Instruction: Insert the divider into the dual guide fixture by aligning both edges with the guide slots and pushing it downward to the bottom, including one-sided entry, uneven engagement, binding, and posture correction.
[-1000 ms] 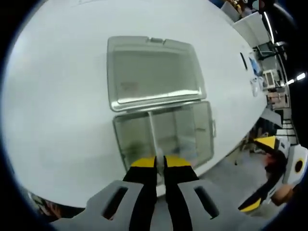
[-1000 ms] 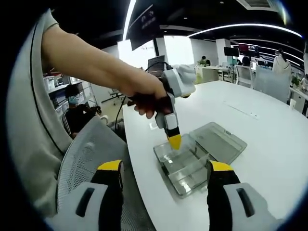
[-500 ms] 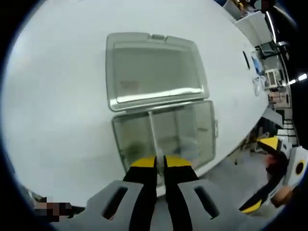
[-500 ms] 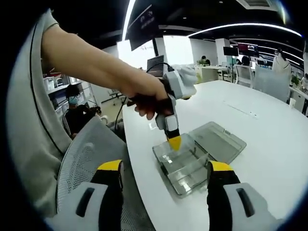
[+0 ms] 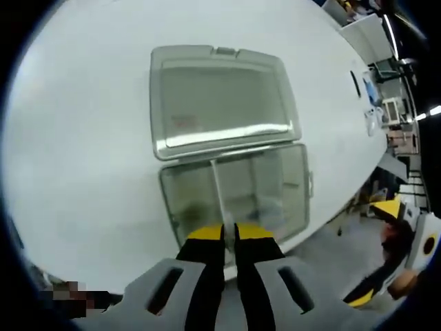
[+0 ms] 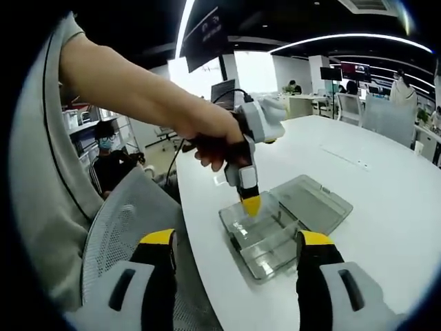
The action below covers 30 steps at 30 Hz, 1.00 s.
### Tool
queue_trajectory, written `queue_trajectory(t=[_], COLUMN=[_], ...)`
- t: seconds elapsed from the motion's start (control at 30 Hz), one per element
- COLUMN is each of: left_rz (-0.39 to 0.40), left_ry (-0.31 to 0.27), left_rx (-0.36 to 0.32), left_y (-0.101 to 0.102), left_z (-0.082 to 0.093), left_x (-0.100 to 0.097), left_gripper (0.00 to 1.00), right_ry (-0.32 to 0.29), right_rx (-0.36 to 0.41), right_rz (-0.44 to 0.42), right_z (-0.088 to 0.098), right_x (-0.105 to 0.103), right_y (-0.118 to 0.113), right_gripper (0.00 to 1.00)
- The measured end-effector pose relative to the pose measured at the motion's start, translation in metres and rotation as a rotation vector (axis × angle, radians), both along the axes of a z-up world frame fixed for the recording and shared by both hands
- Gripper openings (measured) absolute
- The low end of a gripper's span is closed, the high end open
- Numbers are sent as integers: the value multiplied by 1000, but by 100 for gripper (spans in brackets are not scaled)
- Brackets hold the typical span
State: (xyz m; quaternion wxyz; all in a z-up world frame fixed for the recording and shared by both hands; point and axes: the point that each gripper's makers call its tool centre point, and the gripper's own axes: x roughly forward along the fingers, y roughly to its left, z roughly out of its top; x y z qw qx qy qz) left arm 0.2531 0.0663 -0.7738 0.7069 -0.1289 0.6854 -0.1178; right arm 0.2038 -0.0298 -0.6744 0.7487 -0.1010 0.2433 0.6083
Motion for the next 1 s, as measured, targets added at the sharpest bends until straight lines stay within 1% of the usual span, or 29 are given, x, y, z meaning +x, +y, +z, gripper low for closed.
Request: queue_trajectory(t=[0.67,1.0], left_rz=[-14,-31], left_ry=[-3,-1], left_rx=[15,38], left_y=[0,1], left_z=[-3,-6], left_x=[-1,-2], left_gripper=[2,2], right_ry=[2,2], right_rx=[1,-2], right_rz=[-3,-4], right_z=[-1,-2], right_x=[0,0], right_y=[-2,-3], right_gripper=[68,68])
